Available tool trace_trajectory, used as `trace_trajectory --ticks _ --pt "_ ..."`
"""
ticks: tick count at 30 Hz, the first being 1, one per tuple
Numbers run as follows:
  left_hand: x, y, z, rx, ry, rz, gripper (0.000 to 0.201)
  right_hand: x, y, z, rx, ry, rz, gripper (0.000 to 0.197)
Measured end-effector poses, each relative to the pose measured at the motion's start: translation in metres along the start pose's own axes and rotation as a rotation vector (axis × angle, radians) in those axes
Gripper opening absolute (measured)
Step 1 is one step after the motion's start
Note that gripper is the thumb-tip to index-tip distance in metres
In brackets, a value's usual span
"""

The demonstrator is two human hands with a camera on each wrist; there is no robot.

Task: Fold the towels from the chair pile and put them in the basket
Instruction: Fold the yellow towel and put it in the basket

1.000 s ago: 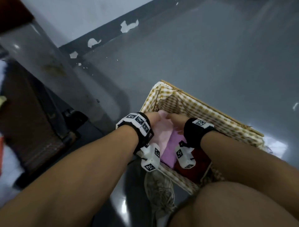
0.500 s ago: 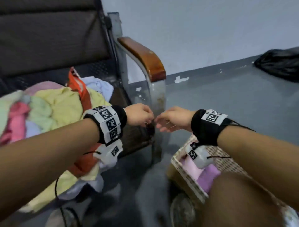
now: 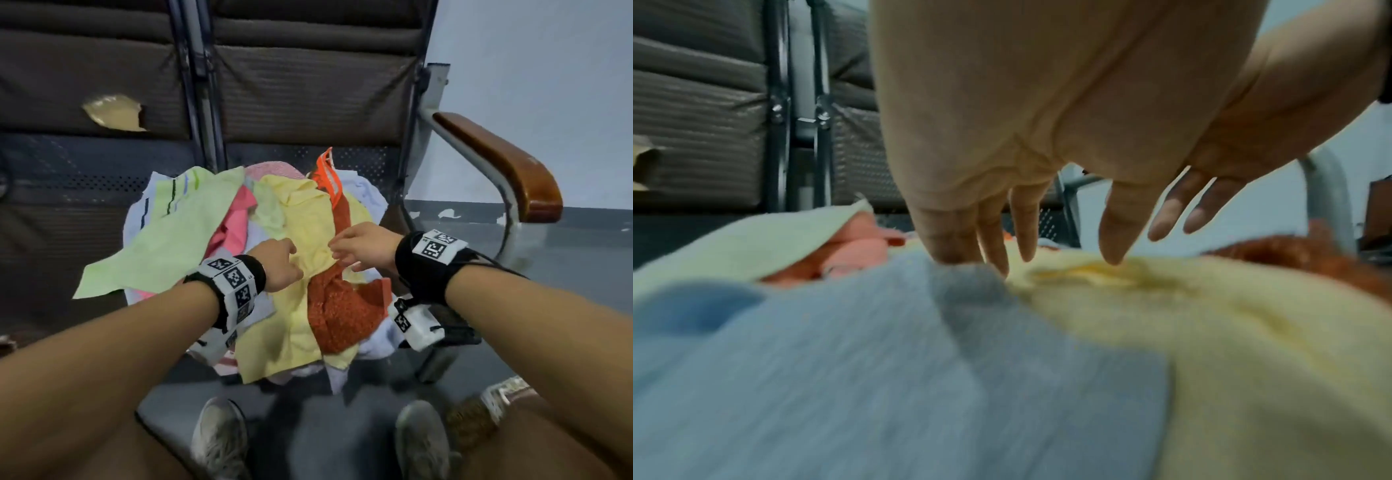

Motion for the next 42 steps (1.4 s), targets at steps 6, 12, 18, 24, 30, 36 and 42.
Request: trace_trajectory --ticks 6,12,18,24,30,36,42 --pt "-0.021 -0.007 0.012 0.052 -0.274 -0.063 0.026 0.018 -0.026 0.020 0.016 0.148 -0.016 0.028" --pt "-0.008 -0.007 -0.018 0.234 0.010 0.014 0.026 0.009 -0.046 0.022 0.050 0.475 -0.086 0.062" --pt "-0.010 0.006 -0.066 0.478 0.945 0.116 0.025 -0.019 -0.055 0.003 0.240 0.625 -0.200 0.021" --pt "-0.004 0.013 -0.067 0.362 1.205 0.119 0.028 -0.048 -0.041 0.006 0.178 0.313 -0.414 0.074" --pt "0.020 0.010 -0.041 0.232 1.377 0.188 0.022 -0.055 -0.026 0.006 0.259 0.436 -0.460 0.026" --pt "0.039 0.009 -0.028 0.145 1.197 0.244 0.049 -0.028 -0.025 -0.005 0.096 -0.398 -0.232 0.036" --pt "0.060 0.011 -0.015 0.092 1.318 0.192 0.033 0.001 -0.025 0.036 -0.160 -0.618 0.028 0.051"
Point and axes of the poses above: each hand's wrist, its own y-axis away from the middle knuckle, its own z-axis out of the palm, x = y × z, the point moved 10 cm from there along -y, towards the middle knuckle, and after that the axes turned 11 degrees about -x, right-handed, at the moved point
